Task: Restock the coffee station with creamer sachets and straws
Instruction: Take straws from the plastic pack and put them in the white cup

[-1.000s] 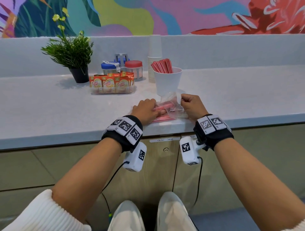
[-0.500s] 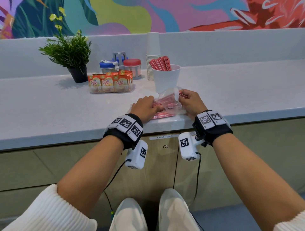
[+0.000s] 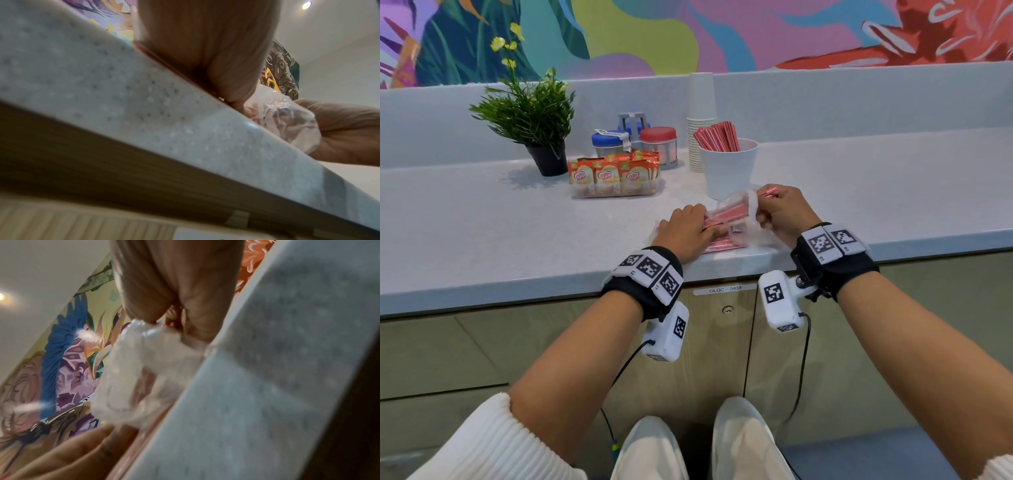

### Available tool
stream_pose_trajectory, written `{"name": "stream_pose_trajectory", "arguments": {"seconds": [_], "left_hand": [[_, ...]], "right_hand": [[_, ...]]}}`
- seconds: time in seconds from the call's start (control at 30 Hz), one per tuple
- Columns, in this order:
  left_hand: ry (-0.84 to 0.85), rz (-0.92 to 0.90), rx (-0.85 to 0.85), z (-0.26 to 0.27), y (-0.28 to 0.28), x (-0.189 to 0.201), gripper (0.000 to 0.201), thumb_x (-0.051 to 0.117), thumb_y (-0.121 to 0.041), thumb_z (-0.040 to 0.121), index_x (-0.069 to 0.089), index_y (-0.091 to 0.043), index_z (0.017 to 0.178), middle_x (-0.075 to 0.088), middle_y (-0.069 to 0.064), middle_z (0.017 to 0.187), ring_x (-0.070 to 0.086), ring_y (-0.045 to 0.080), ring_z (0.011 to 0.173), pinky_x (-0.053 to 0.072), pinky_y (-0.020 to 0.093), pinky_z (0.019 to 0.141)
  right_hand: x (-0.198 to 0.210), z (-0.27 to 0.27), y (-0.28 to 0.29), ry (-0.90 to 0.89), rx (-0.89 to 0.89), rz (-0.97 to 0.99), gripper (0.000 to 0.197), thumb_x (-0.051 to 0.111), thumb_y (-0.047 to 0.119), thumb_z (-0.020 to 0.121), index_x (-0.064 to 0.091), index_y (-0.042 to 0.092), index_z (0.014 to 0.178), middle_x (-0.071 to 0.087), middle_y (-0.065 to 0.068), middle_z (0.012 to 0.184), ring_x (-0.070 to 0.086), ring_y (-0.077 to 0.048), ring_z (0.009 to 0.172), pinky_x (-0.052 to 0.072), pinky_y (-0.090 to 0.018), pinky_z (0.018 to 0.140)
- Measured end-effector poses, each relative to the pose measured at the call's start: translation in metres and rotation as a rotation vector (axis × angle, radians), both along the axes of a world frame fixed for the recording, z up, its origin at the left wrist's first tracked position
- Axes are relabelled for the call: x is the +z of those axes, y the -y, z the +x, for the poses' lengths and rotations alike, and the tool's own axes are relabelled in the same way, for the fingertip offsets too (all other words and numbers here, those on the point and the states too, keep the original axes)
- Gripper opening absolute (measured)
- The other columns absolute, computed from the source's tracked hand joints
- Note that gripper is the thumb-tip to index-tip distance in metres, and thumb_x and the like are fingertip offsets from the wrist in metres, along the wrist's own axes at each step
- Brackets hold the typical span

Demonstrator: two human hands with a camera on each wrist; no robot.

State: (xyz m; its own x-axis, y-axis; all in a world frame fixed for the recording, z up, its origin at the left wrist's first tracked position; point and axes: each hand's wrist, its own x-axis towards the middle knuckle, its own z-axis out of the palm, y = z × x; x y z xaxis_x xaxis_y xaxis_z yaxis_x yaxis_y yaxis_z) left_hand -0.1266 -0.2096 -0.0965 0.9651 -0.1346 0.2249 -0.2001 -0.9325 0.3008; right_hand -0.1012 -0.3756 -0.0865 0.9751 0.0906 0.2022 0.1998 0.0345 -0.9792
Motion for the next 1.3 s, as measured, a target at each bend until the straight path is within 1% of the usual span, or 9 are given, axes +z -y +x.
{"name": "stream_pose_trajectory", "arguments": {"seconds": [0.13,0.27,0.37,0.5,0.7,0.8,0.97,1.1,1.3], "left_hand": [[0.007,-0.015,-0.004,0.002,0.0,0.0,0.042,0.039,-0.044,0.097,0.049,-0.005,0.108,0.058,0.015,0.111,0.053,0.031,0.101,0.038,0.037,0.081],[0.0,-0.029,-0.015,0.001,0.0,0.001,0.042,0.037,-0.043,0.097,0.049,-0.004,0.106,0.058,0.016,0.107,0.054,0.031,0.098,0.039,0.037,0.079],[-0.005,-0.075,-0.03,-0.002,-0.001,0.003,0.038,0.037,-0.048,0.095,0.044,-0.01,0.093,0.052,0.01,0.091,0.051,0.027,0.087,0.033,0.033,0.071],[-0.005,-0.111,-0.016,-0.005,-0.002,0.004,0.037,0.032,-0.047,0.097,0.04,-0.011,0.088,0.048,0.006,0.089,0.049,0.025,0.088,0.031,0.033,0.073],[0.025,-0.207,-0.022,-0.005,-0.001,0.0,0.029,0.038,-0.03,0.098,0.041,-0.013,0.121,0.049,0.013,0.118,0.047,0.03,0.109,0.037,0.042,0.089],[0.042,-0.331,-0.095,-0.009,-0.003,0.002,0.049,0.041,-0.002,0.089,0.037,-0.028,0.131,0.038,0.007,0.116,0.041,0.028,0.114,0.035,0.05,0.1],[-0.094,-0.167,-0.066,-0.014,-0.004,0.009,0.035,0.05,-0.039,0.091,0.048,-0.034,0.126,0.038,0.004,0.112,0.034,0.025,0.121,0.027,0.044,0.104],[-0.164,-0.008,-0.028,-0.015,-0.001,0.012,0.044,0.047,-0.055,0.088,0.046,-0.039,0.129,0.04,0.008,0.126,0.029,0.029,0.127,0.027,0.05,0.107],[-0.229,0.044,0.004,-0.015,0.001,0.015,0.054,0.046,-0.061,0.085,0.038,-0.041,0.135,0.035,0.009,0.136,0.024,0.031,0.132,0.025,0.053,0.107]], "right_hand": [[0.009,-0.002,0.004,-0.064,0.067,0.158,0.012,0.056,0.003,0.088,0.055,0.006,0.076,0.062,0.001,0.049,0.049,-0.004,0.038,0.038,-0.013,0.036],[0.004,-0.009,-0.011,-0.194,0.194,0.143,0.003,0.062,0.008,0.084,0.064,0.008,0.086,0.068,-0.008,0.077,0.067,-0.017,0.065,0.056,-0.026,0.051],[0.007,-0.005,-0.013,-0.189,0.136,0.161,0.004,0.061,0.002,0.082,0.063,0.002,0.084,0.06,-0.007,0.061,0.058,-0.012,0.05,0.055,-0.027,0.05],[0.017,0.007,-0.005,-0.184,0.052,0.501,0.012,0.059,0.0,0.085,0.057,0.003,0.073,0.056,-0.002,0.053,0.046,-0.004,0.039,0.037,-0.012,0.036],[0.021,0.005,-0.017,0.008,-0.056,0.048,0.026,0.051,0.025,0.094,0.055,0.012,0.071,0.049,-0.003,0.067,0.046,-0.012,0.057,0.038,-0.02,0.05],[0.034,0.007,-0.016,0.036,-0.165,0.174,0.035,0.04,0.027,0.098,0.047,0.013,0.067,0.048,-0.002,0.061,0.048,-0.014,0.059,0.041,-0.025,0.061],[0.05,0.008,-0.011,0.115,-0.158,0.39,0.035,0.041,0.03,0.098,0.035,0.017,0.067,0.034,0.009,0.037,0.033,-0.007,0.034,0.035,-0.021,0.04],[0.065,0.006,-0.005,0.218,-0.187,0.313,0.039,0.047,0.036,0.094,0.03,0.019,0.063,0.027,0.011,0.035,0.023,-0.005,0.031,0.025,-0.018,0.035],[0.047,0.01,-0.006,0.246,-0.205,0.045,0.034,0.064,0.029,0.086,0.042,0.019,0.062,0.041,0.009,0.033,0.038,-0.006,0.031,0.037,-0.022,0.04]]}}
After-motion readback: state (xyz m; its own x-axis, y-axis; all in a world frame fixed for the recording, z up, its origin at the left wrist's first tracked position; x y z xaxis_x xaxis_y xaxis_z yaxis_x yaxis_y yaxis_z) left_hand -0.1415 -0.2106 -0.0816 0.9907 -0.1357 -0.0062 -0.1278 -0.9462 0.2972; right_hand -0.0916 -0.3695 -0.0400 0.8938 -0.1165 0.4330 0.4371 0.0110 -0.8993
